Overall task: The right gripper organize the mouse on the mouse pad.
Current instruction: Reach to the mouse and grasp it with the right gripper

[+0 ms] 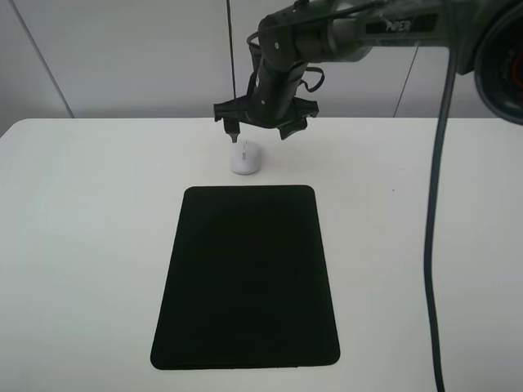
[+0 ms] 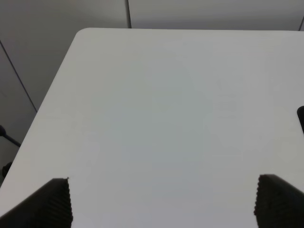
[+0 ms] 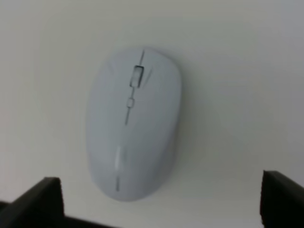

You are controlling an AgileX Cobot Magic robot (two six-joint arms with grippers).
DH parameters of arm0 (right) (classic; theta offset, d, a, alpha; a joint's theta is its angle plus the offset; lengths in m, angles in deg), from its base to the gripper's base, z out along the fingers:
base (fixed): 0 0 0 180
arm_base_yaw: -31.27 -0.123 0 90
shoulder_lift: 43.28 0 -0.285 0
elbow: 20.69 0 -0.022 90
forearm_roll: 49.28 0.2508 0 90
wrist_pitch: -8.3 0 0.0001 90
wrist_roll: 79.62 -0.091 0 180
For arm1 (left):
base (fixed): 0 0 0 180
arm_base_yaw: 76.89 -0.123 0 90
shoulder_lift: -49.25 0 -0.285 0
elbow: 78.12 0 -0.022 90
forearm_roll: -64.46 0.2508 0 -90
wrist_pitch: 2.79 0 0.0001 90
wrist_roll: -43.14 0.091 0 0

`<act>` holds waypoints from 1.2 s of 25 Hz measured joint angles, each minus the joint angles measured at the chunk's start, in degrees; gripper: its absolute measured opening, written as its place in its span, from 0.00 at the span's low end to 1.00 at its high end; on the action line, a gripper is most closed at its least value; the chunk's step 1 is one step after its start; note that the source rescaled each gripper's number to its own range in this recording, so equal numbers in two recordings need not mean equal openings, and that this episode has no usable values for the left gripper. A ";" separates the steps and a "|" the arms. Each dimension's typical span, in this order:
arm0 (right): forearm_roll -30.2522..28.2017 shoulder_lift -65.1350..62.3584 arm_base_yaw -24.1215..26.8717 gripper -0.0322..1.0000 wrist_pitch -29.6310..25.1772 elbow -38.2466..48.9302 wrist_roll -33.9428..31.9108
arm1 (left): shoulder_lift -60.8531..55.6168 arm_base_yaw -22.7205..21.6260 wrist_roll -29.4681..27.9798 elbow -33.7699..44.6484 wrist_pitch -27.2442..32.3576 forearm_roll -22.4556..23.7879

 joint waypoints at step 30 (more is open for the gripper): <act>-12.11 10.76 -2.95 1.00 7.63 -5.91 -14.02 | 0.00 0.00 0.00 0.00 0.00 0.00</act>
